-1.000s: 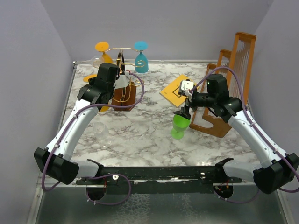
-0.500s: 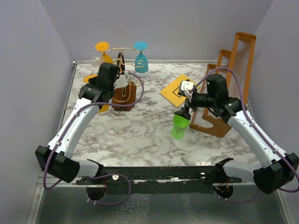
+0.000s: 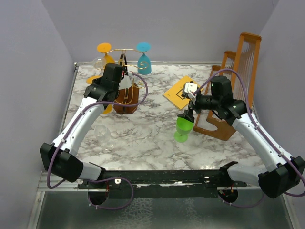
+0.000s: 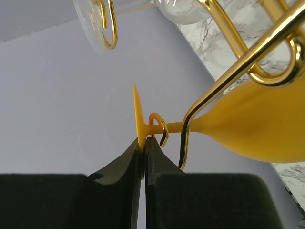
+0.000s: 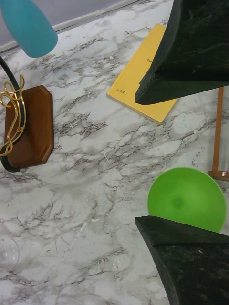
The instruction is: Place the wine glass upside down on the wine glass rack
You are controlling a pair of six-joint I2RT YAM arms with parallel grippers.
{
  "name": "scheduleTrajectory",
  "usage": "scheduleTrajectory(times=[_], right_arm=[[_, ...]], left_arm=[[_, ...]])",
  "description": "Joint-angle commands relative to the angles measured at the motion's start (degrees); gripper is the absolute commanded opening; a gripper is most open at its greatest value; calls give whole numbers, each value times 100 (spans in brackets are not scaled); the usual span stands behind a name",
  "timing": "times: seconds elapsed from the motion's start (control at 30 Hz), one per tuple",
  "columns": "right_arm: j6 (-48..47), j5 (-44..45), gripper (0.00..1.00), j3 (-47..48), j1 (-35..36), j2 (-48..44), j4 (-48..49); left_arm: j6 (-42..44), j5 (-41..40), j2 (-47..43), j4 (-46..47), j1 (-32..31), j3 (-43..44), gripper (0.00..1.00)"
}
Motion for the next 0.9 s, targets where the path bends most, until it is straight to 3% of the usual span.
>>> scheduleTrajectory(times=[0.0,0.63,0.87], right_arm=[[-47,92,100,-18,-30,35,155],[-65,149,100,-31,-26,78,164],[-65,166,100,-31,-26,113,169]], left_arm=[[-4,-185,20,258,20,123,9],[-370,462,185,132,-2,276,9],[-441,716,112,91,-24,282,18]])
